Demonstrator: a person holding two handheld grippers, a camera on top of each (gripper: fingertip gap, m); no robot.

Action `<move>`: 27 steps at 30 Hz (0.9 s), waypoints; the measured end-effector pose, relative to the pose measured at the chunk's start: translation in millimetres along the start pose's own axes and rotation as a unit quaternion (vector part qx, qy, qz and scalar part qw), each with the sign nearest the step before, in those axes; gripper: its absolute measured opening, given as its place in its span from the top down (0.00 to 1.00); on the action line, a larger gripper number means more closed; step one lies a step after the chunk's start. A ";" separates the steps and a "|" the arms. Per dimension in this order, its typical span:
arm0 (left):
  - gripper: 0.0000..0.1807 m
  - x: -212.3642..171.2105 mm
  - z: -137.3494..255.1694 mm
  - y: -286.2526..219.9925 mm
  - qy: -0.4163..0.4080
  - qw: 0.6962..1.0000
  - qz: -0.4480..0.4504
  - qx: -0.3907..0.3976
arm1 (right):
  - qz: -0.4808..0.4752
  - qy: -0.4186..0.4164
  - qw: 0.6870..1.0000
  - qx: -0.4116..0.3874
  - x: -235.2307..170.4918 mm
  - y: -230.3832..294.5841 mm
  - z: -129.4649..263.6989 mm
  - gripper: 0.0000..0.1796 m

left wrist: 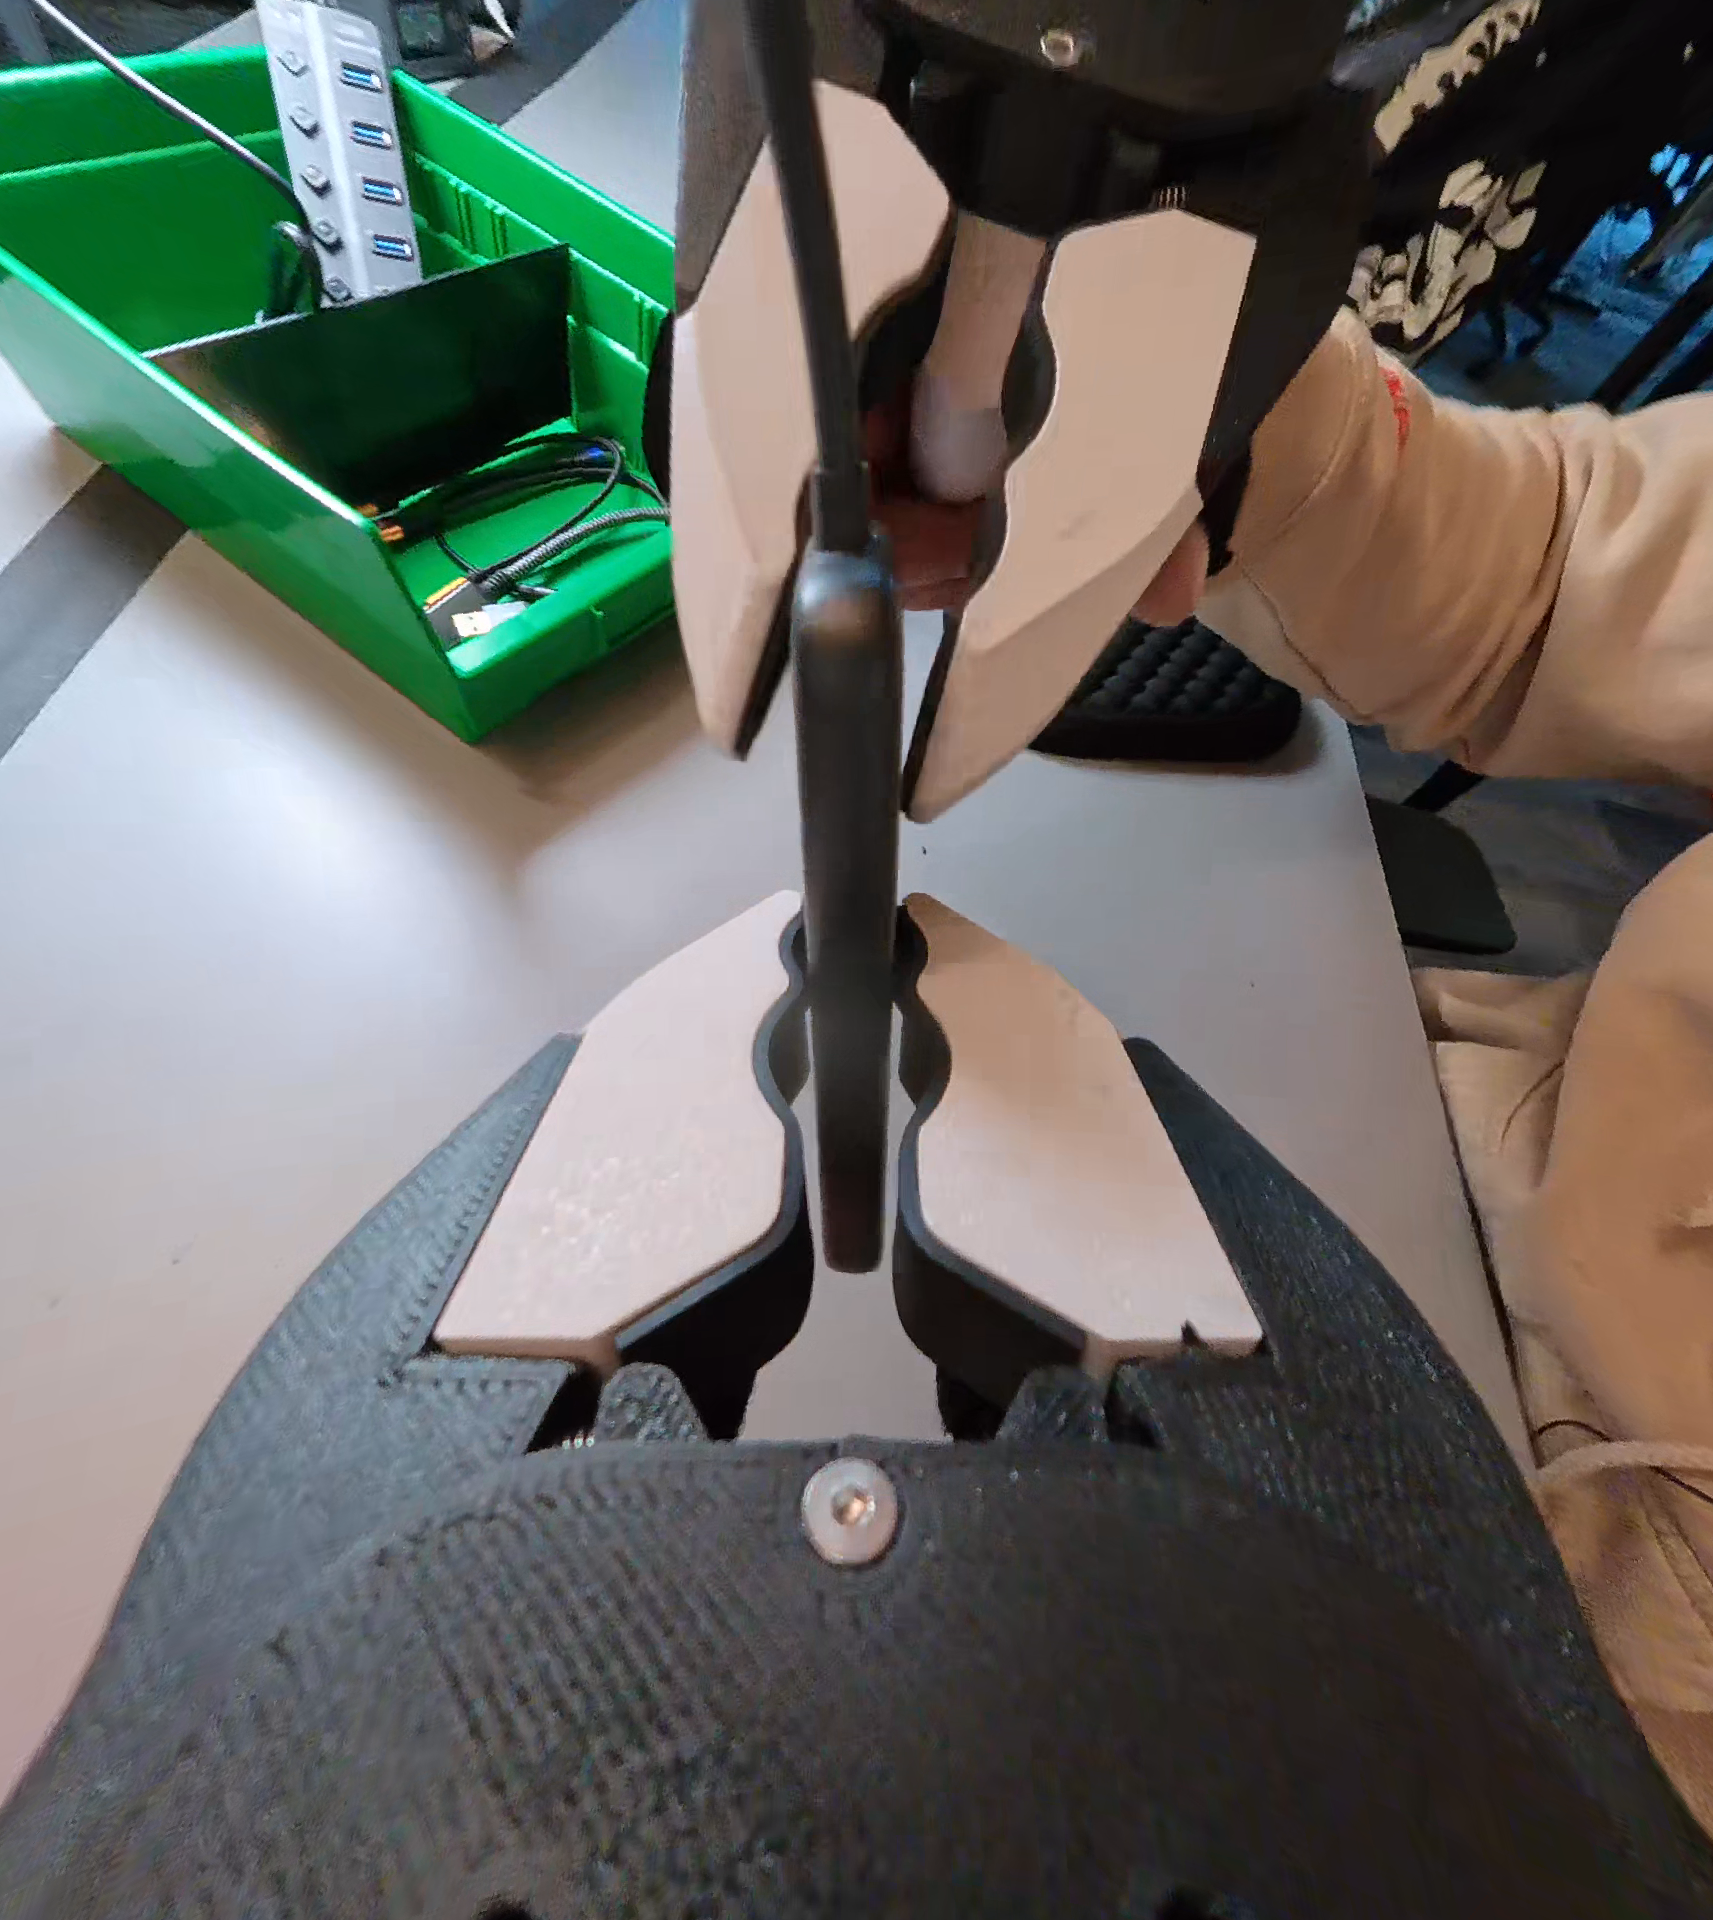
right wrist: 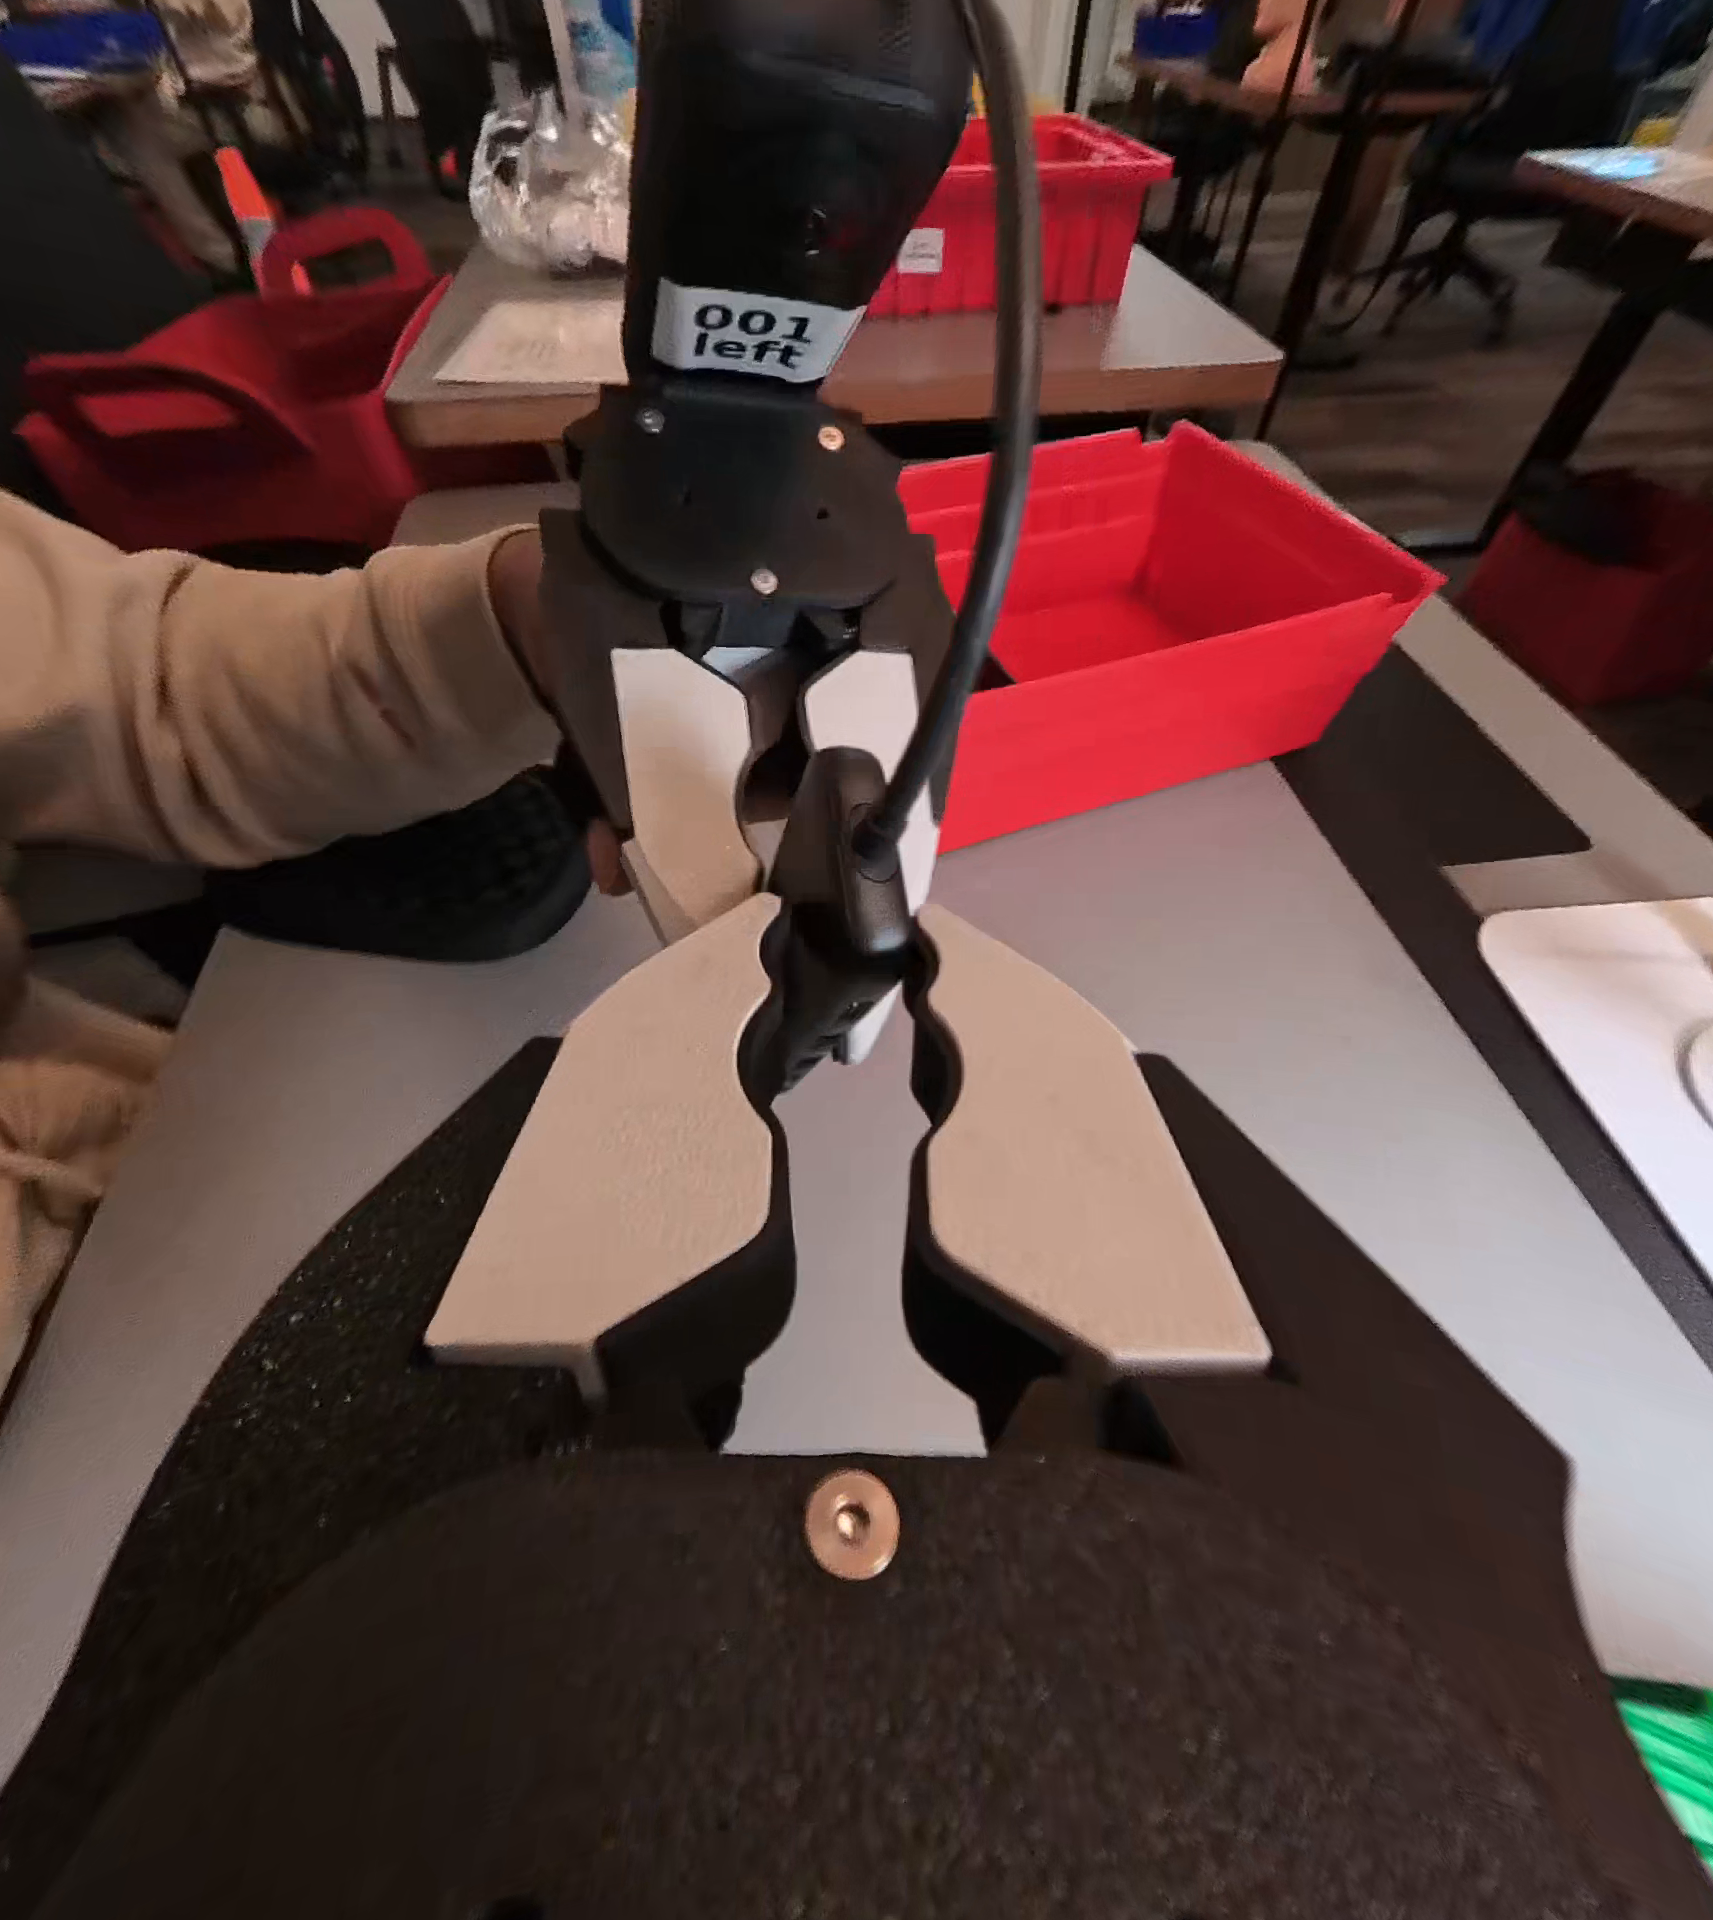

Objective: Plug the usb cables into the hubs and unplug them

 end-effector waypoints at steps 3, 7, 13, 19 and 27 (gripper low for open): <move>0.92 1.6 0.2 -1.9 -0.024 0.999 -0.028 0.008 | -0.009 -0.005 1.000 0.015 2.2 3.8 6.0 0.93; 0.89 5.6 11.6 -2.2 -0.086 0.995 -0.038 0.015 | -0.011 -0.026 1.000 0.000 11.1 3.6 26.4 0.93; 0.84 7.3 27.3 -0.8 -0.132 0.989 -0.047 0.050 | -0.006 -0.031 0.996 -0.087 31.3 -10.1 81.4 0.93; 0.84 8.4 32.9 -0.6 -0.142 0.987 -0.043 0.060 | -0.043 0.032 0.959 -0.279 29.5 -62.8 144.9 0.93; 0.86 8.1 32.1 -2.1 -0.119 0.988 -0.059 0.084 | -0.202 0.144 0.865 -0.437 -48.9 -171.6 188.7 0.93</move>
Point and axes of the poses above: each gripper's, where its closed fingertips meet, z back along the fingers, x out of its top, y = z × x across the jaws, the point moved 9 cm from there along z, back along the fingers, and after that the axes turned 12 degrees about y, right-handed, at the moved point
